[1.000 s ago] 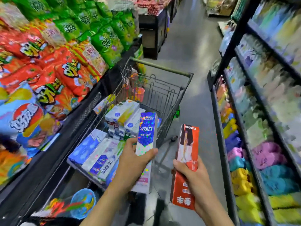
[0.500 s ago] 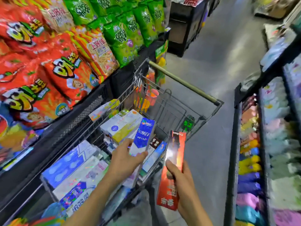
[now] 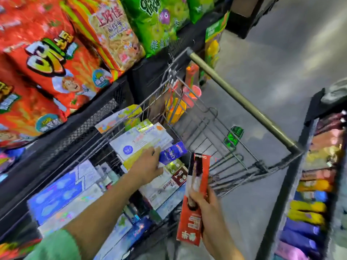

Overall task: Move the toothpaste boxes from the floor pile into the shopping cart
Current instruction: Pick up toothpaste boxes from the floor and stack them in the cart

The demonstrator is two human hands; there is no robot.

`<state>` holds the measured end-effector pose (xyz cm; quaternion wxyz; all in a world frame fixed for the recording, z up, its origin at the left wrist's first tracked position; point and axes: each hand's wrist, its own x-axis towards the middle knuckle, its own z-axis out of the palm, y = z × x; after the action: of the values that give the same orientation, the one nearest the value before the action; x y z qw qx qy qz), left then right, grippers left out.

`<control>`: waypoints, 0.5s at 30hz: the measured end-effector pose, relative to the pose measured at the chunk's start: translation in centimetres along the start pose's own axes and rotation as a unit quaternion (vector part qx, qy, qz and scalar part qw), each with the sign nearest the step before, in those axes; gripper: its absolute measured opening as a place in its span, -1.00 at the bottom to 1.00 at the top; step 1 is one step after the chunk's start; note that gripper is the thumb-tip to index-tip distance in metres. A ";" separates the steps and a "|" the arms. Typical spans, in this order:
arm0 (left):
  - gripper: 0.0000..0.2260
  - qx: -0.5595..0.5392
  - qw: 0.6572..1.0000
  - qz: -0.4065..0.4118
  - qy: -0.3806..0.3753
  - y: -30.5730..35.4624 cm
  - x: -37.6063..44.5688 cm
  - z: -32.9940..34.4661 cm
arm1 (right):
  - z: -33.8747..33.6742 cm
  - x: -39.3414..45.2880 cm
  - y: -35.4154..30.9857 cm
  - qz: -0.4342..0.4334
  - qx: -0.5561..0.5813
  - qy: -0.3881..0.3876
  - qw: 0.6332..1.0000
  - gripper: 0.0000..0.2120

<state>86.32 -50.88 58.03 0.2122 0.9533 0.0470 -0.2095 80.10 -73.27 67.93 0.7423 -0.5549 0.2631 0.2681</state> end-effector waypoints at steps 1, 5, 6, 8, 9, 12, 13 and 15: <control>-0.27 0.028 1.000 0.000 -0.007 -0.1 0.6 0.5 | -0.2 0.8 -0.1 0.006 -0.007 -0.002 1.000 -0.49; -0.29 0.072 0.997 -0.013 -0.005 -0.3 2.1 2.1 | -1.0 3.1 -0.7 0.024 -0.016 -0.021 0.999 -0.49; -0.30 0.074 0.997 -0.028 -0.004 -0.3 2.3 2.4 | -1.2 3.6 -0.7 0.028 -0.019 -0.024 0.999 -0.49; -0.28 0.079 0.996 -0.036 0.013 -0.4 2.5 2.9 | -1.7 4.5 -0.5 0.034 -0.024 -0.030 0.999 -0.55; -0.27 0.100 0.995 -0.023 0.016 -0.7 2.5 3.3 | -1.8 4.8 -0.3 0.043 -0.021 -0.033 0.998 -0.60; -0.27 0.164 0.986 -0.029 0.033 -1.3 2.5 4.1 | -1.6 5.6 0.2 0.071 -0.012 -0.044 0.996 -0.73; -0.28 0.175 0.983 -0.029 0.043 -1.5 2.5 4.3 | -1.5 5.9 0.4 0.074 -0.015 -0.038 0.996 -0.76; -0.32 0.194 0.979 -0.024 0.061 -1.7 2.3 4.4 | -1.3 6.7 0.9 0.069 -0.030 -0.021 0.997 -0.75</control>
<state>86.44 -51.20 52.82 0.0146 0.9859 0.0408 -0.1614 84.18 -73.56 62.37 0.7102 -0.5517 0.2768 0.3384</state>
